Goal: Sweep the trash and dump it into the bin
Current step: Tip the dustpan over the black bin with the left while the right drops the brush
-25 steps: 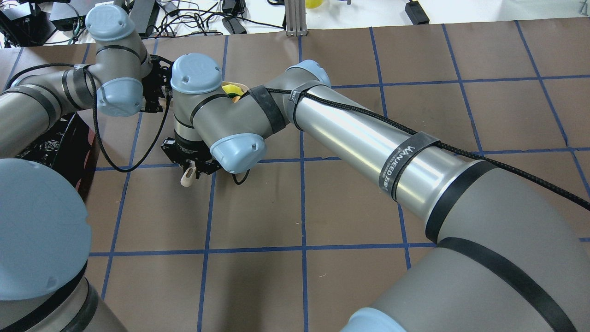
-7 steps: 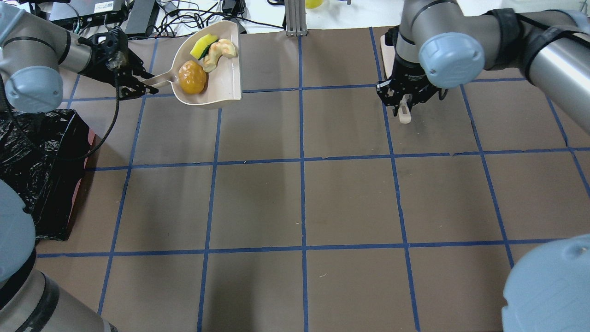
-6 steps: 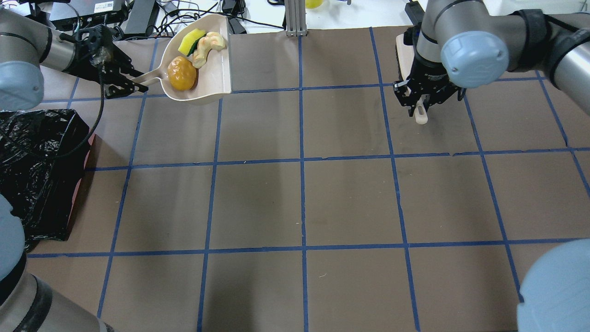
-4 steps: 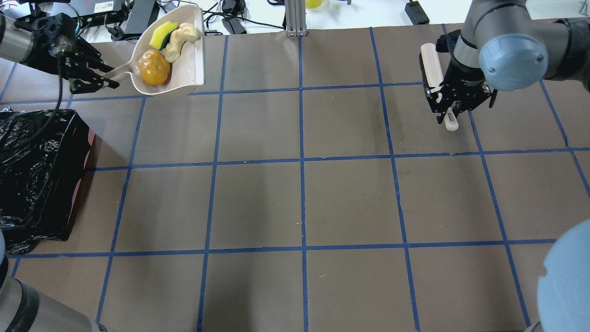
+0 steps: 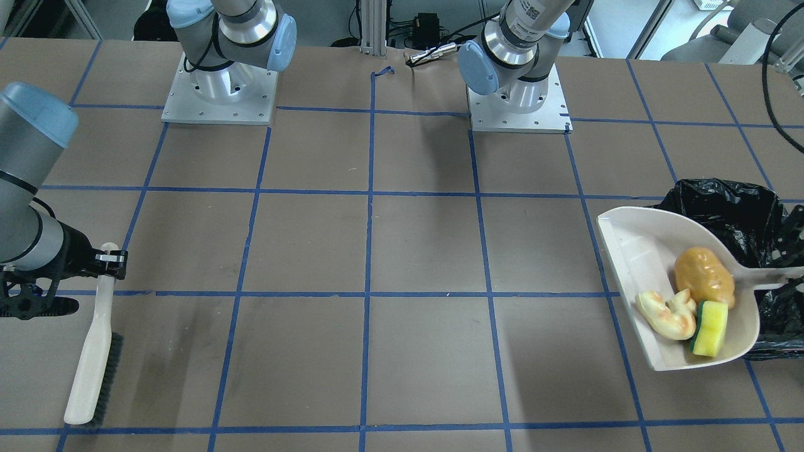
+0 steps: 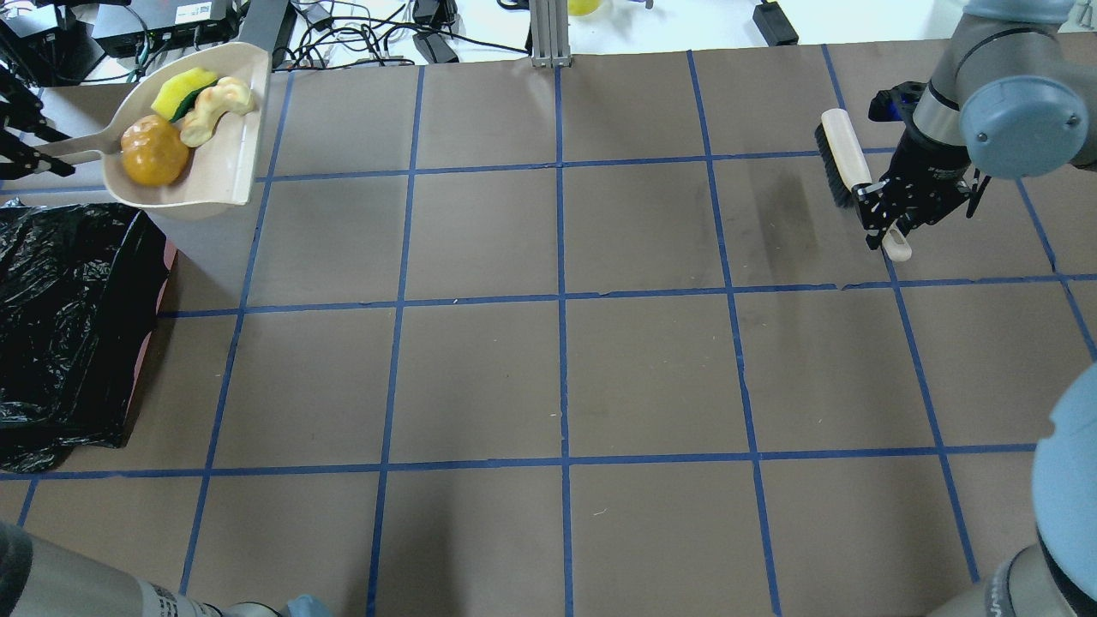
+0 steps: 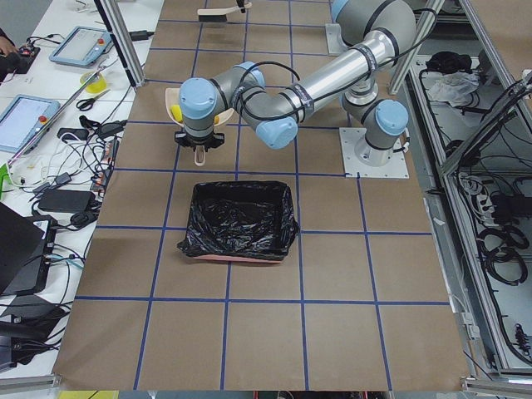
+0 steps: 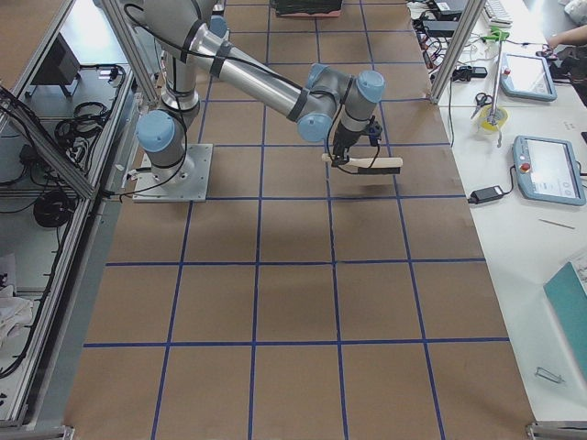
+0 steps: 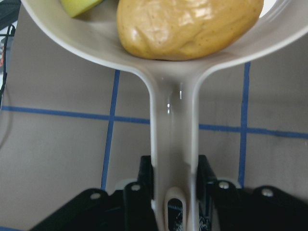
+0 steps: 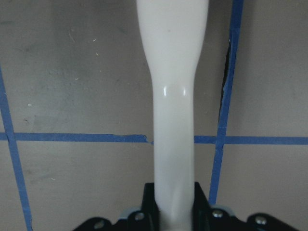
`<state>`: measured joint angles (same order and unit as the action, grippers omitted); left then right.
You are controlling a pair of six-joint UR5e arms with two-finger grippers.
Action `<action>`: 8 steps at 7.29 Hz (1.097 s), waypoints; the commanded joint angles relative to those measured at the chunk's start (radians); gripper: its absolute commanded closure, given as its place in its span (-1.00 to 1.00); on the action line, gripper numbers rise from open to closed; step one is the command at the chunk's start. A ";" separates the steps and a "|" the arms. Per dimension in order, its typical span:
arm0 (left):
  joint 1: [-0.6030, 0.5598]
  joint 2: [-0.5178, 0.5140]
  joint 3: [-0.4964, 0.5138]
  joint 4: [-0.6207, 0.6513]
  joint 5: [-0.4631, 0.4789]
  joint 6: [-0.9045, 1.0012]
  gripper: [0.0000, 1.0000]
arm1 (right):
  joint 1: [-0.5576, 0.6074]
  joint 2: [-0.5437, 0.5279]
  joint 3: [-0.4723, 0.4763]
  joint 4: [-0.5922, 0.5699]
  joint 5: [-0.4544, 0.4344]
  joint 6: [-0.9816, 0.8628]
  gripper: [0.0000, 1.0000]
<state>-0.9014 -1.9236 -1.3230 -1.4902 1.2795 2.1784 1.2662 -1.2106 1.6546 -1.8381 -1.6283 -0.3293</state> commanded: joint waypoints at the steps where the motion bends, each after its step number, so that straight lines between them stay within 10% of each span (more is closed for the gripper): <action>1: 0.114 0.003 0.033 0.010 0.087 0.130 1.00 | -0.019 0.017 0.001 -0.006 -0.004 -0.039 1.00; 8: 0.217 -0.052 0.160 0.174 0.493 0.376 1.00 | -0.054 0.063 0.002 -0.016 -0.010 -0.011 1.00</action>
<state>-0.6921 -1.9702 -1.1632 -1.3688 1.7091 2.5391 1.2128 -1.1577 1.6566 -1.8529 -1.6380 -0.3533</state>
